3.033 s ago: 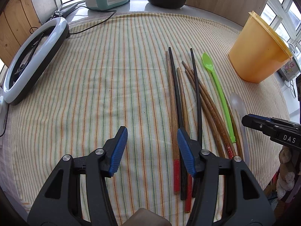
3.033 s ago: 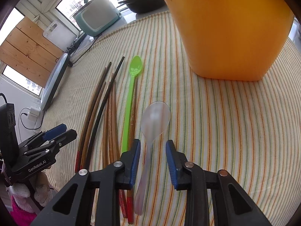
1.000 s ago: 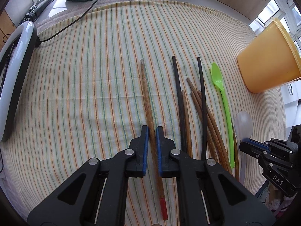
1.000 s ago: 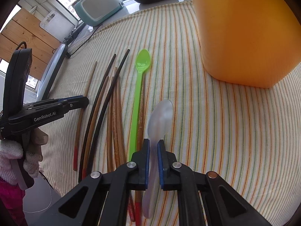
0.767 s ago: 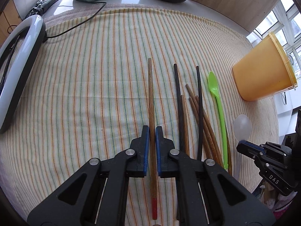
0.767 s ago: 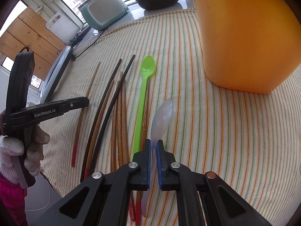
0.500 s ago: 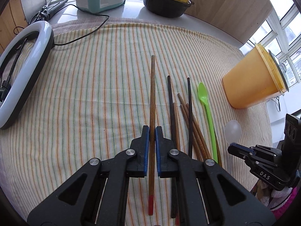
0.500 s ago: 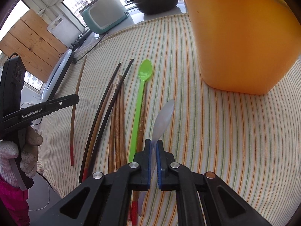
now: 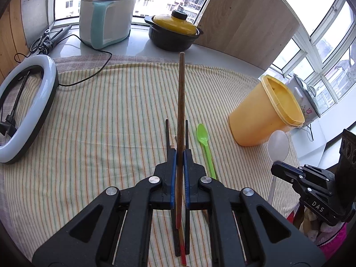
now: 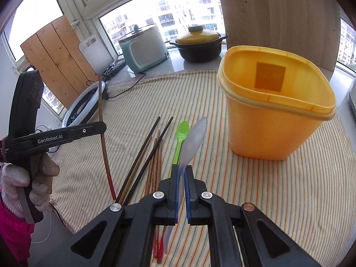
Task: Organize utensils
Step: 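Carry the chopstick into the yellow container and open the left tool while the right tool drops the spoon in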
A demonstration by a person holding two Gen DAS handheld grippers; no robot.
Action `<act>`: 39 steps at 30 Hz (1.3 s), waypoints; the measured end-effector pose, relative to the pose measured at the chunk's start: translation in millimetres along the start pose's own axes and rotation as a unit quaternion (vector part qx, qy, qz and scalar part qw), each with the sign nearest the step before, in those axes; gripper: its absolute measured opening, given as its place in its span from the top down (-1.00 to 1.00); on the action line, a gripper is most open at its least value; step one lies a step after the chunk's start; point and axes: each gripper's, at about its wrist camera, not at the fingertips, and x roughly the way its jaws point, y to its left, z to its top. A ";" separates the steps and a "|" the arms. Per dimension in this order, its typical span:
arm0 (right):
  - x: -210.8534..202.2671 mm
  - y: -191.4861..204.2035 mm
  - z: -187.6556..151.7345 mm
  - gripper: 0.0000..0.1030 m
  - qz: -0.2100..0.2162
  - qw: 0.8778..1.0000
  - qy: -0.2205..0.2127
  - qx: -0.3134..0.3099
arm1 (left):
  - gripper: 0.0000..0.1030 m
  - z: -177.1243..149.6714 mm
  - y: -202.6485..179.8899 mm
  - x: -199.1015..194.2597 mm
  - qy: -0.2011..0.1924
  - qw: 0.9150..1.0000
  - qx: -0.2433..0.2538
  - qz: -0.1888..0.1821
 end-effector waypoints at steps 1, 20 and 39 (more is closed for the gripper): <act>-4.7 2.4 3.1 0.96 -0.002 1.000 -0.008 -0.006 | 0.92 3.3 -5.2 -3.4 -0.004 1.000 0.003 -0.003; -61.2 -15.8 59.5 0.97 -0.030 0.994 -0.104 -0.017 | 0.92 64.7 -76.1 -52.1 -0.082 0.993 0.053 -0.060; -60.4 -89.7 125.0 0.96 -0.091 0.985 -0.143 0.031 | 0.92 122.9 -149.4 -41.2 -0.100 0.986 0.079 -0.106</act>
